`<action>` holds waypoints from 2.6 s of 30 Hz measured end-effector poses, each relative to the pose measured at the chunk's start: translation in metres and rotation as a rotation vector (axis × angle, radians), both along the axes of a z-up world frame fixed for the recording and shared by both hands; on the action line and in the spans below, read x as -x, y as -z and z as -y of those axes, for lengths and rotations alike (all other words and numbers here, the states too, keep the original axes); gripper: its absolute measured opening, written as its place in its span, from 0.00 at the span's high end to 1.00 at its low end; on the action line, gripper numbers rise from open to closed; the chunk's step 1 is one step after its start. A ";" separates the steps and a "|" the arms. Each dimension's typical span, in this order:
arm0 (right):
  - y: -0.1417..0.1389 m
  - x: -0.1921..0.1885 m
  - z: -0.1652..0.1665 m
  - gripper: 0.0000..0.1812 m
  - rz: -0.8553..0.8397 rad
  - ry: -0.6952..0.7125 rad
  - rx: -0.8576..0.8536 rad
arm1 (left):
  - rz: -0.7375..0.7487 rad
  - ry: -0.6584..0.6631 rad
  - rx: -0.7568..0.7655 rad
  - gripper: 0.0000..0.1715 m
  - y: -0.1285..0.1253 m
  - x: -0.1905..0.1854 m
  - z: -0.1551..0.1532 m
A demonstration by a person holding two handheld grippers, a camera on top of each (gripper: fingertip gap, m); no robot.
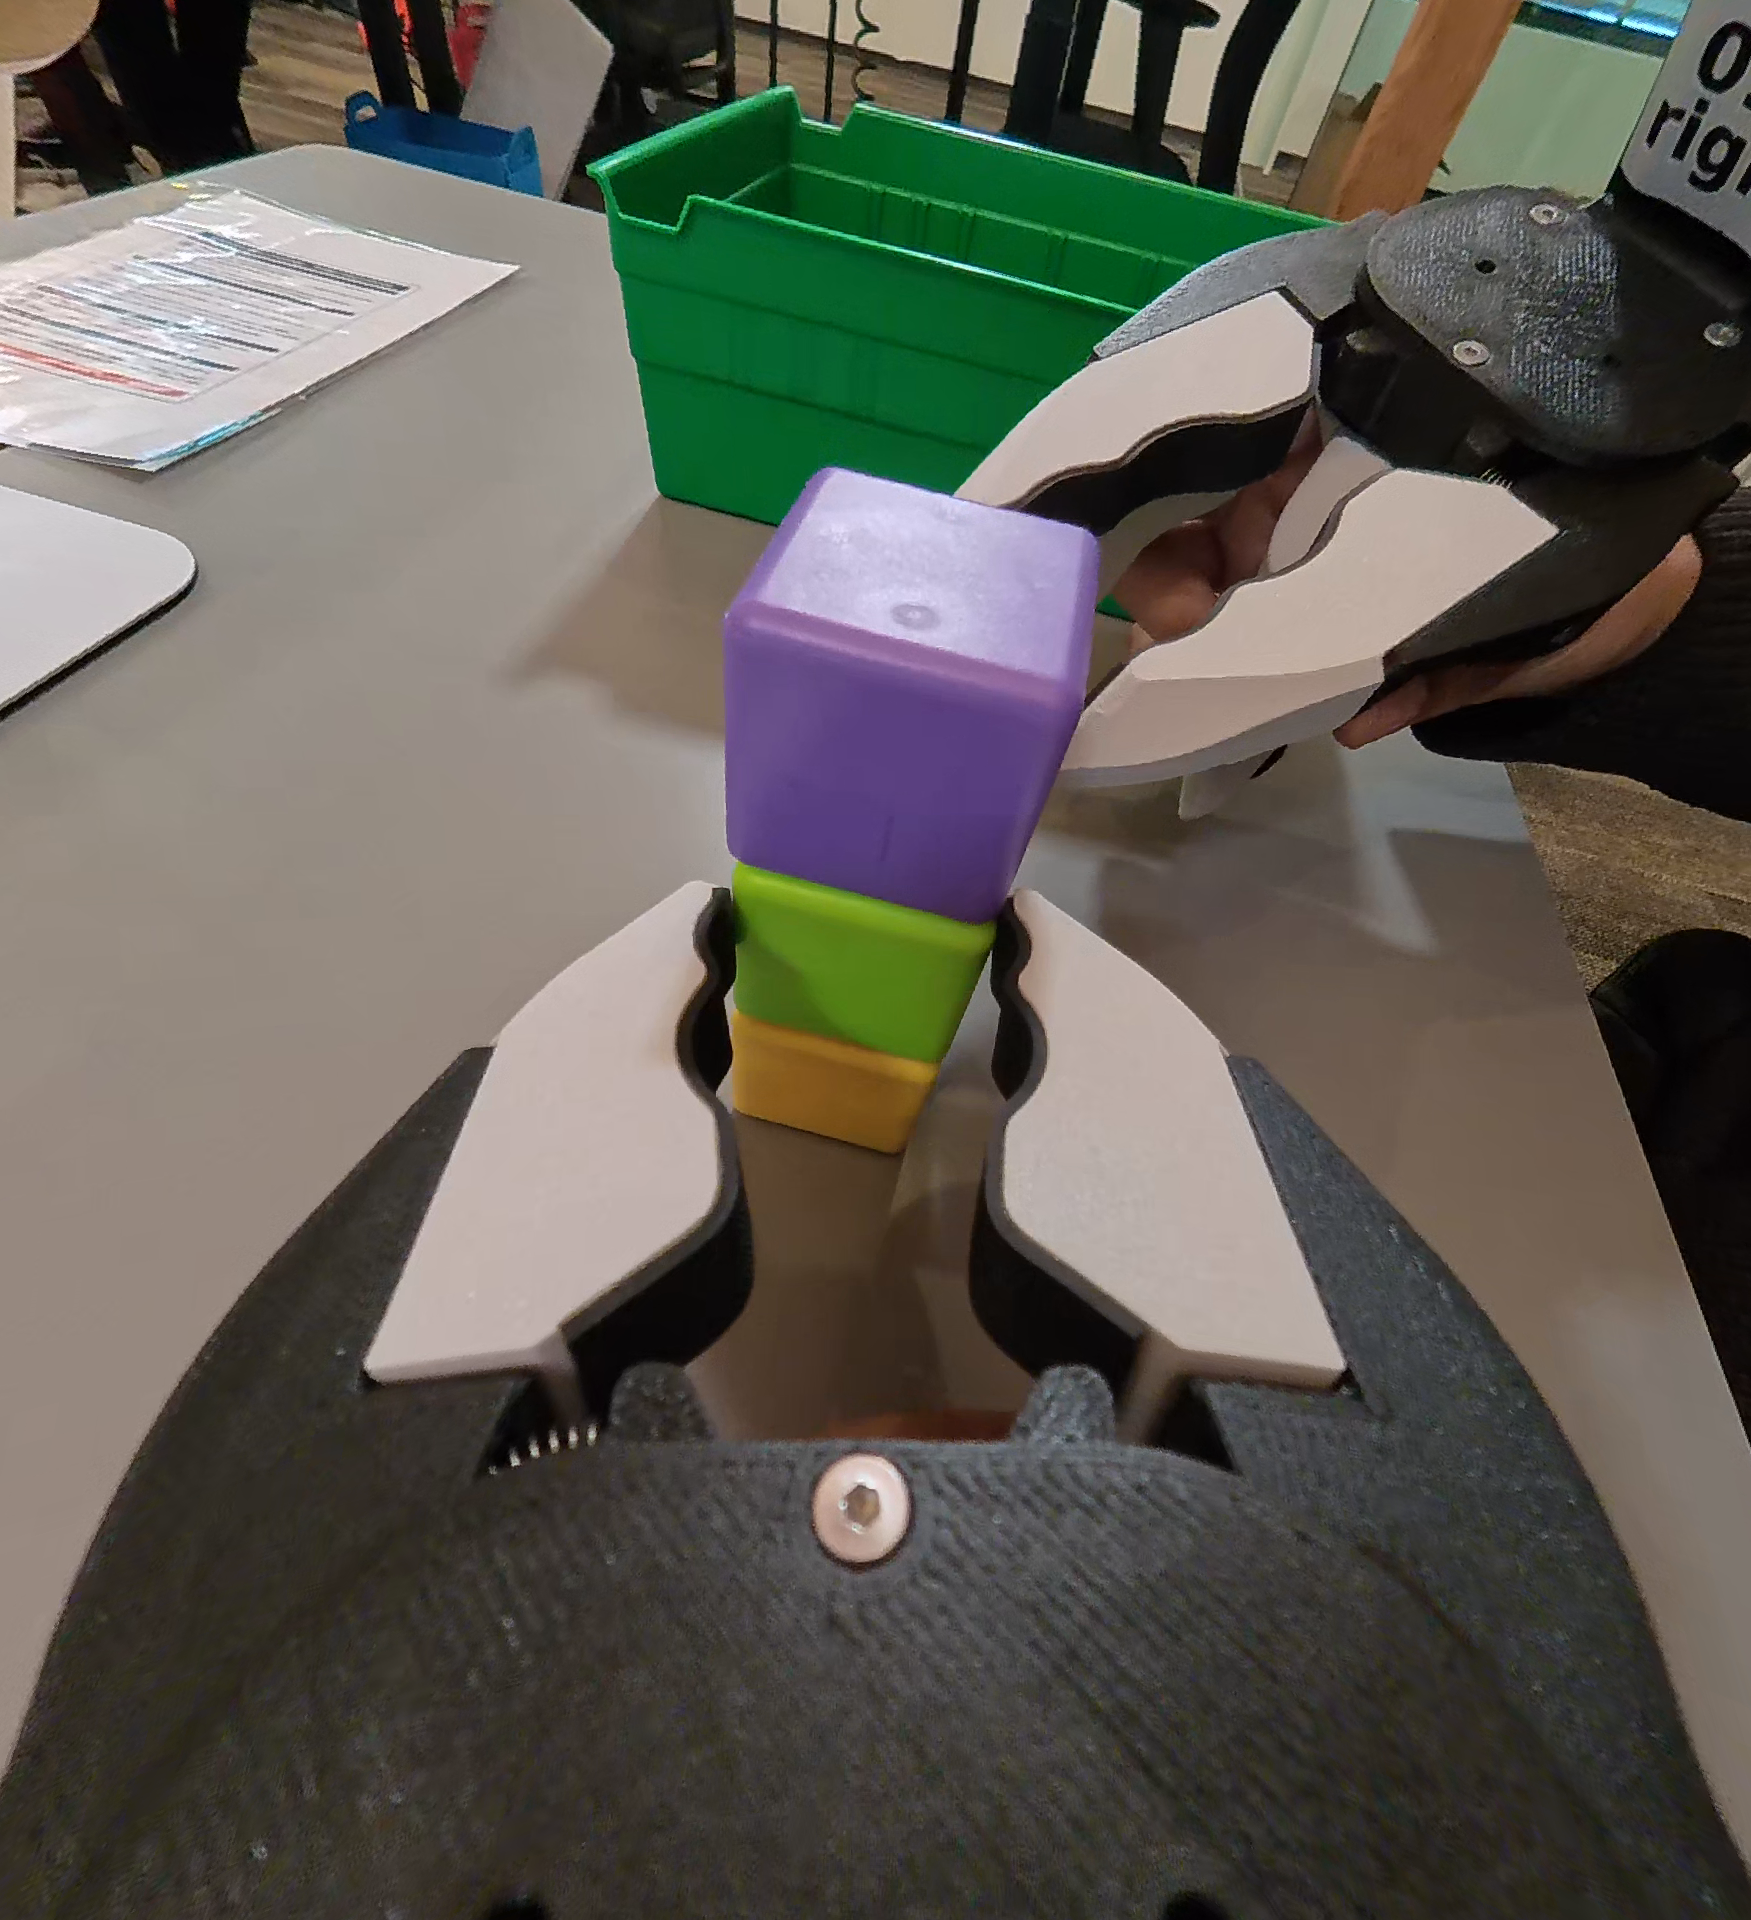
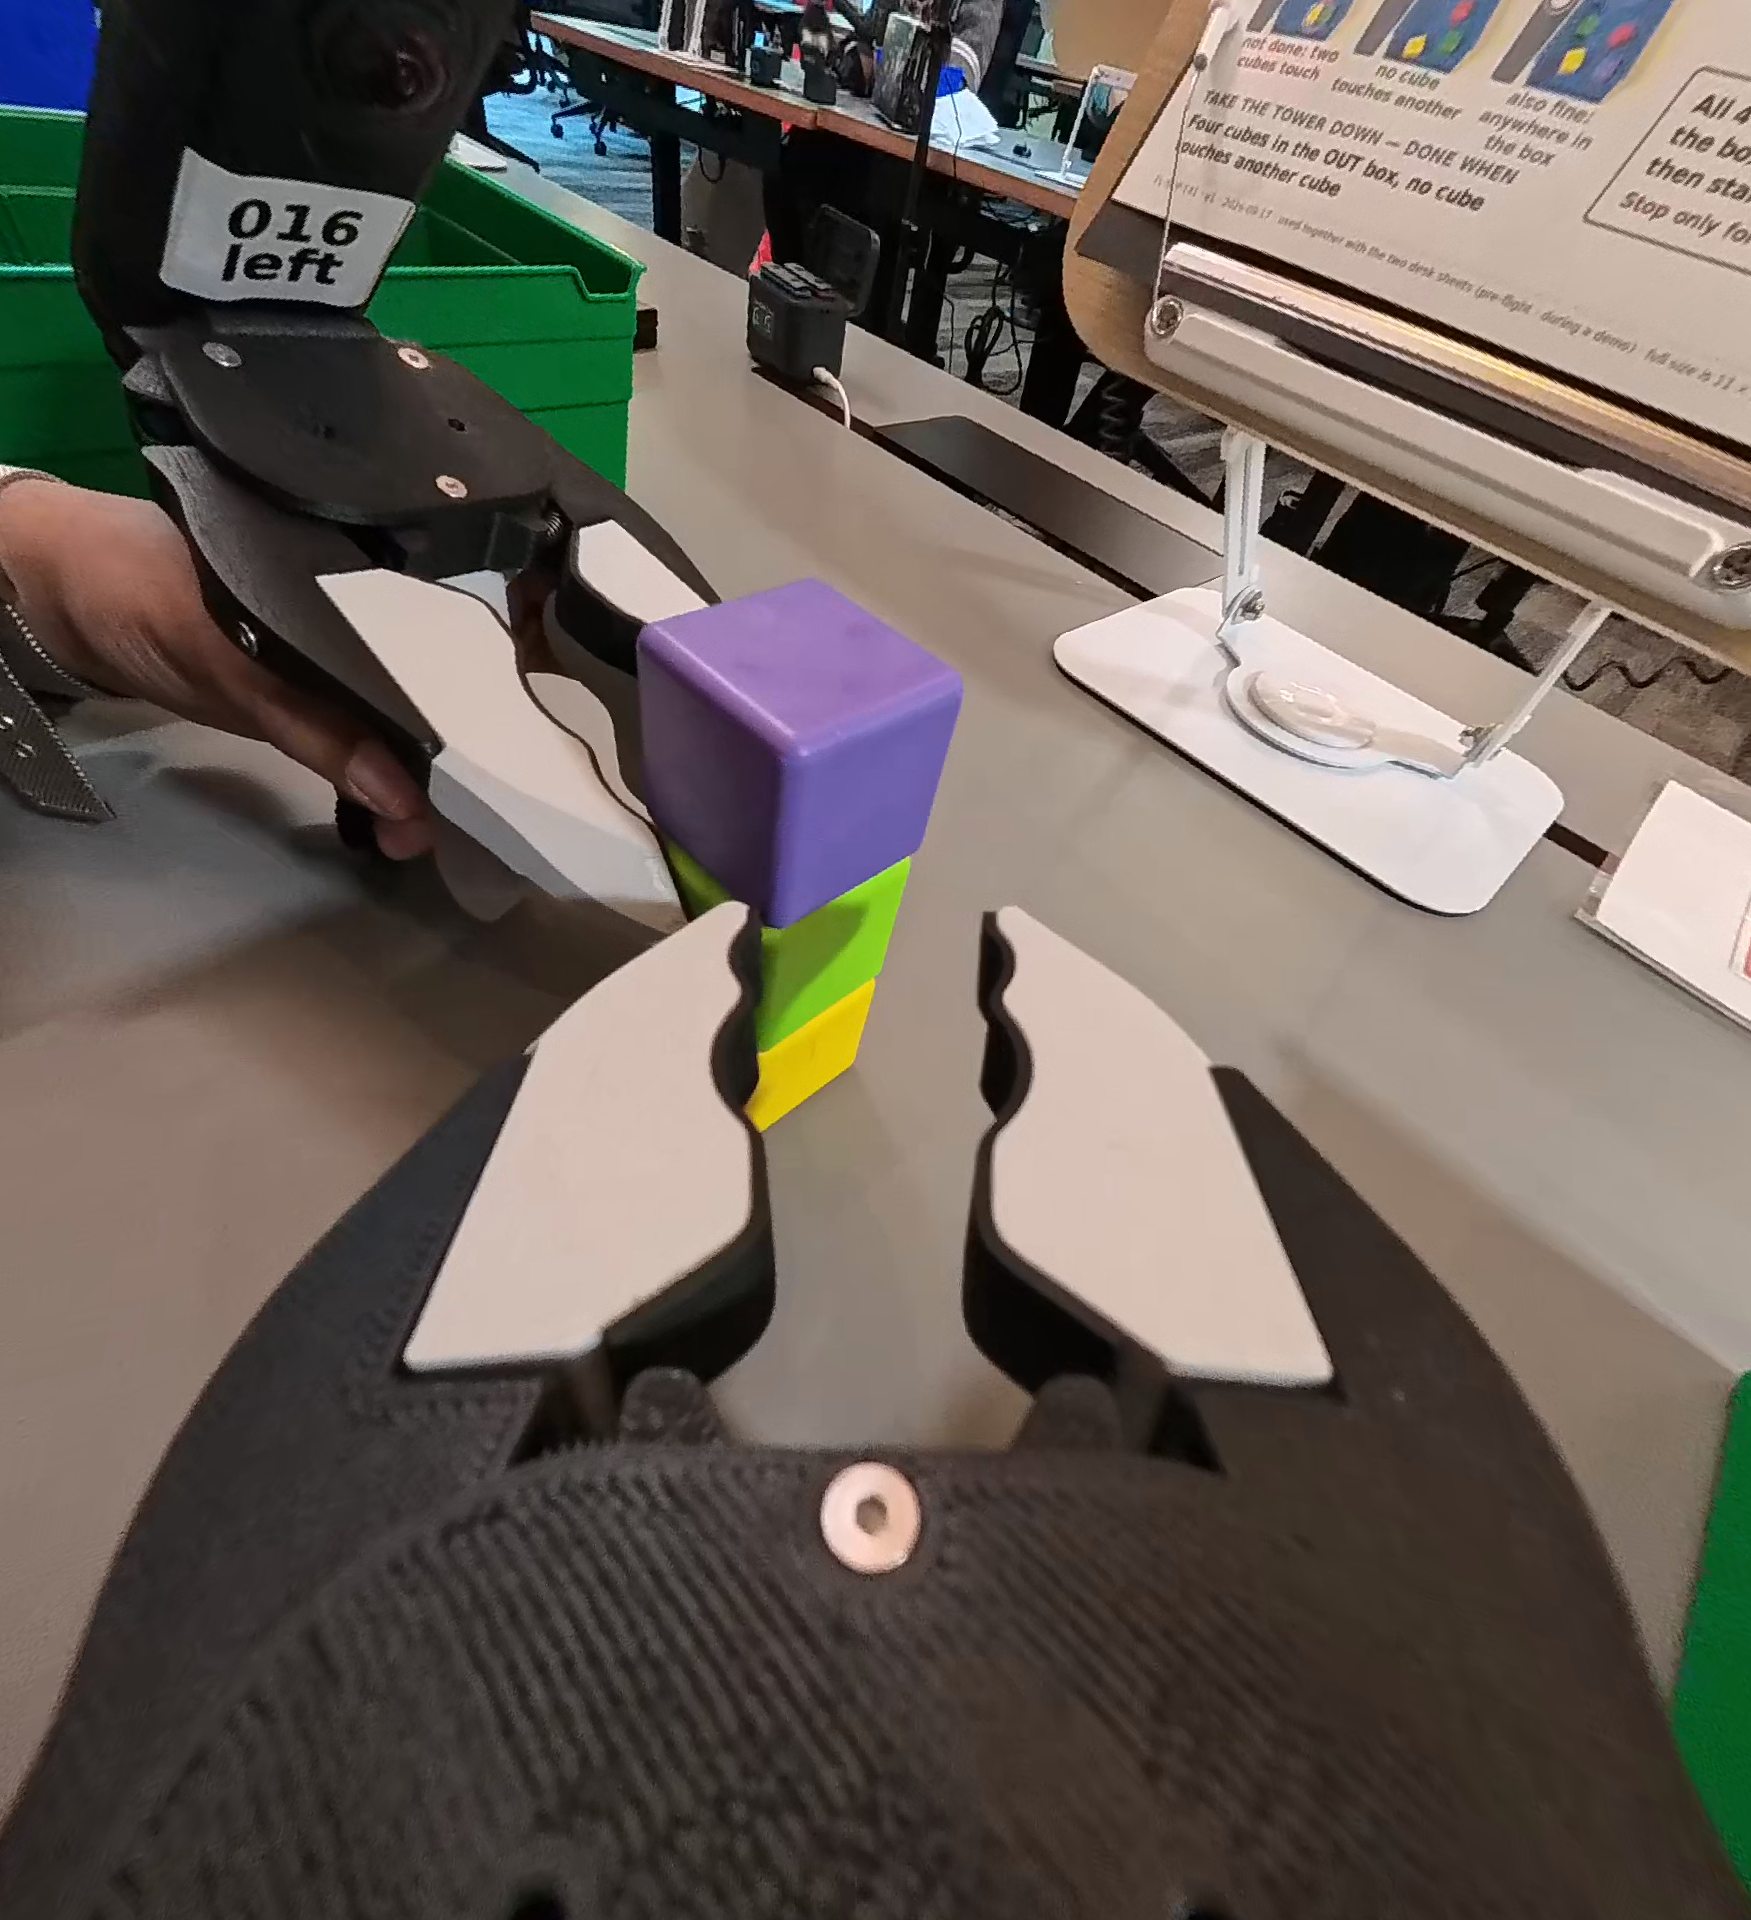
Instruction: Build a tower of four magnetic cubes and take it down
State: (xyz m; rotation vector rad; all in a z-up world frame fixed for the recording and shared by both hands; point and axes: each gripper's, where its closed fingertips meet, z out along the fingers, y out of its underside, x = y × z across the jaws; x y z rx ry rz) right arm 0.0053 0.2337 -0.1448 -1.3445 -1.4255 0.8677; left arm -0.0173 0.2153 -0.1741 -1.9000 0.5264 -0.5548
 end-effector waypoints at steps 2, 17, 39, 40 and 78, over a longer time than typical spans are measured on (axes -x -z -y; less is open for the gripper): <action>0.000 0.000 0.000 0.78 -0.002 -0.002 -0.009 | 0.000 0.001 -0.001 0.72 0.000 0.000 0.000; -0.015 -0.011 0.000 0.77 -0.099 0.003 0.055 | 0.032 0.000 -0.004 0.68 -0.003 0.002 0.003; -0.020 -0.013 0.009 0.76 -0.139 -0.025 0.102 | 0.043 -0.837 -0.147 0.53 -0.168 0.252 0.080; -0.019 -0.013 0.009 0.76 -0.137 -0.026 0.103 | 0.051 -0.989 -0.121 0.54 -0.160 0.287 0.095; -0.013 -0.013 0.017 0.77 -0.102 -0.025 0.074 | -0.238 -0.844 -0.046 0.71 -0.153 0.279 0.099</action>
